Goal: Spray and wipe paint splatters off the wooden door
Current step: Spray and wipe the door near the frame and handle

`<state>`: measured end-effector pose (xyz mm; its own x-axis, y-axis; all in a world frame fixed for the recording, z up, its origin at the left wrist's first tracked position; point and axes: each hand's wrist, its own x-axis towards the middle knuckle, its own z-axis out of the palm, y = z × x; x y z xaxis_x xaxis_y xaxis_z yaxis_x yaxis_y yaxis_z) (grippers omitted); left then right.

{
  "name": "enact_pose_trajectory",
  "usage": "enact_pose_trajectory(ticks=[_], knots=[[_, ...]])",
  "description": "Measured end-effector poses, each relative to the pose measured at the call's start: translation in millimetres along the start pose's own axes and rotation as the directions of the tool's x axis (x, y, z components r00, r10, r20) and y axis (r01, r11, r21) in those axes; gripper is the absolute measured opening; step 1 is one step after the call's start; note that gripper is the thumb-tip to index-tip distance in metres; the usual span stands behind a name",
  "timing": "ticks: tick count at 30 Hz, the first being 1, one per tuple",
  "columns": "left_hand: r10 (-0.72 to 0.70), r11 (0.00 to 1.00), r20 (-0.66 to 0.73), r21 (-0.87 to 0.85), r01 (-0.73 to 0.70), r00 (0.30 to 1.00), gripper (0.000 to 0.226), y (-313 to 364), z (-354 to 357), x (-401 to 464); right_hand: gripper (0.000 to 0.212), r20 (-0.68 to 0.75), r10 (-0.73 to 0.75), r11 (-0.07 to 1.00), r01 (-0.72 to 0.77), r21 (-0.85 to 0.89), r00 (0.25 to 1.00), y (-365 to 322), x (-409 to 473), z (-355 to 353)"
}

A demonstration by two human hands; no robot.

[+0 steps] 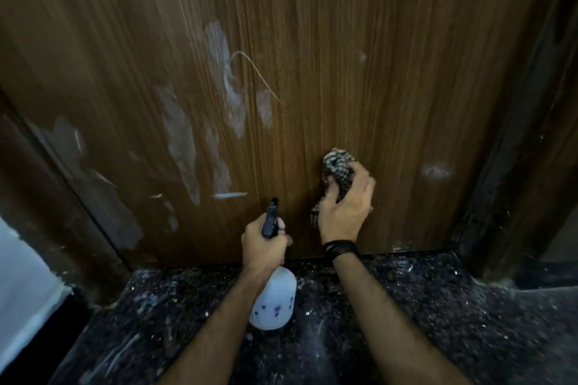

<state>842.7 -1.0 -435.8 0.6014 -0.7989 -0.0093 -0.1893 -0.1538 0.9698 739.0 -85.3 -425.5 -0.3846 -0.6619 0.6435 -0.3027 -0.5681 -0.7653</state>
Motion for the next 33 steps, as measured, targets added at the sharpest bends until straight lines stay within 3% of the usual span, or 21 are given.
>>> enact_pose_trajectory(ticks=[2,5,8,11,13,16,19,22,24,25,28,30,33], knots=[[0.027,0.999,0.095,0.025,-0.03,0.995,0.025,6.5,5.2,-0.6,0.036,-0.085,0.049,0.998,-0.046,0.035,0.995,-2.7,13.5,-1.2],[0.031,0.993,0.195,0.109,-0.053,0.98,0.024,10.5,16.7,-0.7,0.036,-0.093,0.027,1.0,-0.025,0.018,0.995,2.6,13.5,-2.6],[0.021,0.993,0.07,0.112,-0.029,0.997,0.021,2.8,23.2,-3.6,0.036,0.039,-0.006,0.998,0.008,-0.055,0.999,17.8,-13.7,-5.1],[-0.096,0.995,-0.102,0.016,0.098,0.99,0.019,-3.8,17.8,-5.8,0.045,0.264,0.092,0.985,-0.05,-0.164,0.96,34.8,-47.0,-6.6],[-0.139,0.99,-0.117,-0.021,0.137,0.983,0.019,-8.6,9.1,-2.2,0.045,0.362,0.163,0.972,-0.087,-0.217,0.918,36.7,-59.4,-4.2],[-0.129,0.992,-0.11,-0.012,0.128,0.986,0.02,-13.2,3.0,0.4,0.042,0.367,0.209,0.974,-0.159,-0.163,0.906,27.3,-58.7,0.2],[-0.085,0.996,-0.183,-0.01,0.084,0.979,0.019,-18.6,1.7,5.4,0.036,0.43,0.05,0.999,-0.043,-0.026,0.901,6.4,-50.8,10.3],[-0.068,0.998,-0.259,0.001,0.071,0.964,0.018,-26.2,1.4,10.6,0.041,0.65,-0.109,0.993,0.111,0.037,0.752,-13.3,-42.6,24.0],[-0.108,0.994,-0.287,-0.021,0.107,0.952,0.015,-36.0,1.5,10.8,0.046,0.761,-0.133,0.976,0.219,-0.013,0.635,-15.4,-47.1,25.7],[-0.129,0.992,-0.295,-0.038,0.123,0.947,0.014,-40.4,0.7,9.9,0.047,0.776,-0.118,0.972,0.232,-0.037,0.62,-11.0,-53.0,23.0],[-0.145,0.989,-0.244,-0.072,0.131,0.959,0.02,-44.7,0.2,9.1,0.052,0.679,0.067,0.989,0.039,-0.141,0.731,27.7,-78.0,5.8],[-0.121,0.992,-0.152,-0.062,0.112,0.981,0.026,-43.4,1.2,7.8,0.053,0.432,0.27,0.958,-0.194,-0.211,0.86,57.0,-87.6,-9.9],[-0.071,0.998,-0.001,0.002,0.071,0.998,0.033,-40.0,5.9,3.9,0.036,0.045,0.465,0.879,-0.456,-0.139,0.884,83.4,-71.1,-27.8]])
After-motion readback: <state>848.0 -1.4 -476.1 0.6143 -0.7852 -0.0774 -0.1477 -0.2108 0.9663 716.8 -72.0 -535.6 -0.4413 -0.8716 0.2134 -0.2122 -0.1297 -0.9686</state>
